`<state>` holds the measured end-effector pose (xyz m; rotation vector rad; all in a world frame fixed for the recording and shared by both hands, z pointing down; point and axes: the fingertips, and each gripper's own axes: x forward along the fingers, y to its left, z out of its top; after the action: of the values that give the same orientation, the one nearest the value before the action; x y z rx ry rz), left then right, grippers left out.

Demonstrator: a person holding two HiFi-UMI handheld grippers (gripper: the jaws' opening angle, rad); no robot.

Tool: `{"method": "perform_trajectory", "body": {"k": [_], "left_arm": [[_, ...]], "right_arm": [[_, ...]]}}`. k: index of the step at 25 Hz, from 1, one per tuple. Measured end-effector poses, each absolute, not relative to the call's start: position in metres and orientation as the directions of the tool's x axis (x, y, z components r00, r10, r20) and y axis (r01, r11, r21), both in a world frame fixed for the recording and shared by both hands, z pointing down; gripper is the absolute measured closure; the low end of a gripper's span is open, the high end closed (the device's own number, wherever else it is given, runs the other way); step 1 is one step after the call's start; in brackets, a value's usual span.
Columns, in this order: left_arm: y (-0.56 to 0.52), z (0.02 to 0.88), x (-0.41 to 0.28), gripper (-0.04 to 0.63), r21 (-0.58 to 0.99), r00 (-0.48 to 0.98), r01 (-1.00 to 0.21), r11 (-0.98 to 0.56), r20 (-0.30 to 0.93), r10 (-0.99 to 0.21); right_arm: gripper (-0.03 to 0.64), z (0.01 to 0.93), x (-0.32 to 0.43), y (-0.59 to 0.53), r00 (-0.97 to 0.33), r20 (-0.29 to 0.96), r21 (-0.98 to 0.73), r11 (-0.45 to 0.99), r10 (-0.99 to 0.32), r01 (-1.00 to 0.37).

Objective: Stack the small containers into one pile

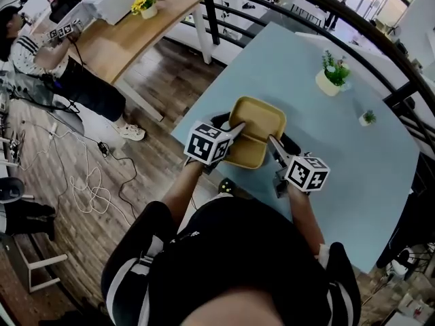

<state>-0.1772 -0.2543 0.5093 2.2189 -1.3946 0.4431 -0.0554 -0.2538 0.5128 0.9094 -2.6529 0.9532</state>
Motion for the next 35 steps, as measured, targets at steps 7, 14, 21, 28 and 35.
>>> {"method": "perform_trajectory", "body": {"k": [7,14,21,28,35], "left_arm": [[-0.224,0.525,-0.188,0.403,0.264,0.414,-0.91,-0.32,0.523,-0.745],[-0.197,0.543,-0.187,0.403,0.319,0.417,-0.905,-0.28,0.54,-0.731],[-0.177,0.557,-0.188,0.403,0.335,0.418,-0.904,-0.265,0.566,-0.71],[-0.165,0.572,-0.19,0.403,0.378,0.426,-0.896,-0.234,0.58,-0.695],[-0.167,0.582,-0.188,0.403,0.375,0.434,-0.894,-0.243,0.598,-0.674]], "right_arm": [[0.41,0.524,-0.067,-0.231,-0.811,0.385,-0.526,0.618,-0.44,-0.585],[0.41,0.538,-0.066,-0.211,-0.81,0.425,-0.524,0.62,-0.405,-0.585],[0.41,0.55,-0.068,-0.193,-0.808,0.452,-0.527,0.619,-0.377,-0.583],[0.41,0.56,-0.071,-0.185,-0.796,0.476,-0.522,0.609,-0.372,-0.597],[0.41,0.573,-0.068,-0.186,-0.776,0.508,-0.511,0.595,-0.374,-0.621]]}}
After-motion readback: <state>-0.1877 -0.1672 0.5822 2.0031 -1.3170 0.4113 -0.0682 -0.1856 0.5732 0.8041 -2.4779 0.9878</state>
